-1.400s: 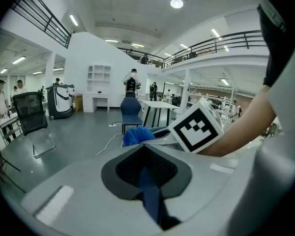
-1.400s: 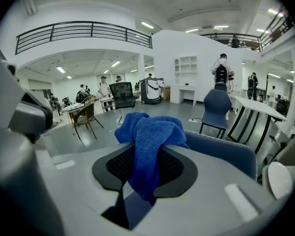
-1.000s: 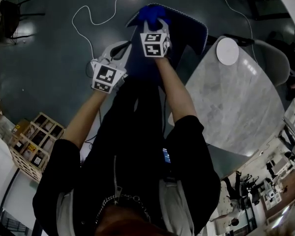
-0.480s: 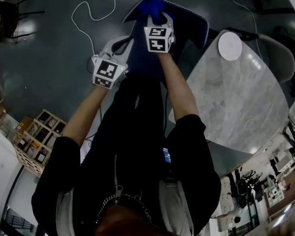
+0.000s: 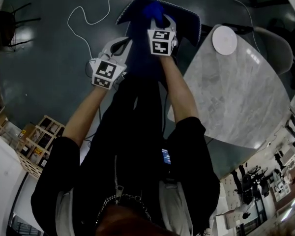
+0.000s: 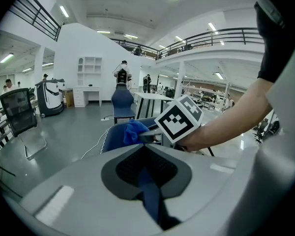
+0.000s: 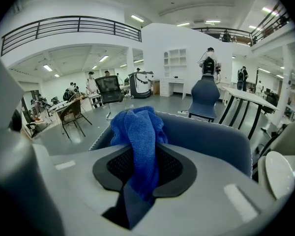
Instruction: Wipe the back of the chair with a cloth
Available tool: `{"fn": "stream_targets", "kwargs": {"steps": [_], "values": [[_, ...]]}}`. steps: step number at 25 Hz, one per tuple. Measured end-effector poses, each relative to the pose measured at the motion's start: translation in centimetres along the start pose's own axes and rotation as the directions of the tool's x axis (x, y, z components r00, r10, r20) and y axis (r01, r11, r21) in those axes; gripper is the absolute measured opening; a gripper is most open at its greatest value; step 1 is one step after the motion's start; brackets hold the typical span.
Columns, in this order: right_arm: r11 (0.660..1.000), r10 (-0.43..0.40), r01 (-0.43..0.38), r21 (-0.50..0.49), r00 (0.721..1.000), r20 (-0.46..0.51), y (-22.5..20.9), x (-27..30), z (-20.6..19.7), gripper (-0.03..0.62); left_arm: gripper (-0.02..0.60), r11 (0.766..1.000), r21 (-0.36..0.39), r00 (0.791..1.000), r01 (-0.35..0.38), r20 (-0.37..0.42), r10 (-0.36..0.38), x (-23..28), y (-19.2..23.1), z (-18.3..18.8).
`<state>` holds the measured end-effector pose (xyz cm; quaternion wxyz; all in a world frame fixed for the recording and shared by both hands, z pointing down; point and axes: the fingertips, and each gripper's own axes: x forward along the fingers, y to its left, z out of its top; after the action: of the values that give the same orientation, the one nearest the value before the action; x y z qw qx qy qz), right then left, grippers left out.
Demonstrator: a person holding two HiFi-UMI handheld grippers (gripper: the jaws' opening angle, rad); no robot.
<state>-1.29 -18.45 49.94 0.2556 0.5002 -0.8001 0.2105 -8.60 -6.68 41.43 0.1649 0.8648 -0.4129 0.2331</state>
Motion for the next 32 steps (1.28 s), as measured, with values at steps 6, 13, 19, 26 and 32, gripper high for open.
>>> {"fn": "stream_targets", "kwargs": {"steps": [6,13,19,26,32], "values": [[0.998,-0.062,0.062,0.033,0.998,-0.001,-3.0,-1.6,-0.8,0.101,0.003,0.999,0.020,1.000,0.031,0.003,-0.031,0.6,-0.8,0.5],[0.987,-0.145,0.146,0.074,0.989,-0.019,-7.4,-3.8,-1.8,0.101,0.003,0.996,0.040,0.997,0.074,0.004,-0.074,1.6,-2.3,0.6],[0.967,-0.217,0.219,0.132,0.976,-0.028,-10.8,-5.2,-2.9,0.101,0.003,0.993,0.048,0.994,0.104,0.016,-0.105,2.1,-3.2,0.6],[0.945,-0.290,0.295,0.142,0.955,-0.055,-12.6,-7.0,-3.7,0.101,0.003,0.992,0.057,0.993,0.114,0.026,-0.115,1.8,-3.1,0.6],[0.983,-0.183,0.182,0.032,0.982,0.037,-6.9,-7.2,-1.8,0.101,0.003,0.997,0.031,0.996,0.077,0.037,-0.078,1.0,-1.1,0.0]]}}
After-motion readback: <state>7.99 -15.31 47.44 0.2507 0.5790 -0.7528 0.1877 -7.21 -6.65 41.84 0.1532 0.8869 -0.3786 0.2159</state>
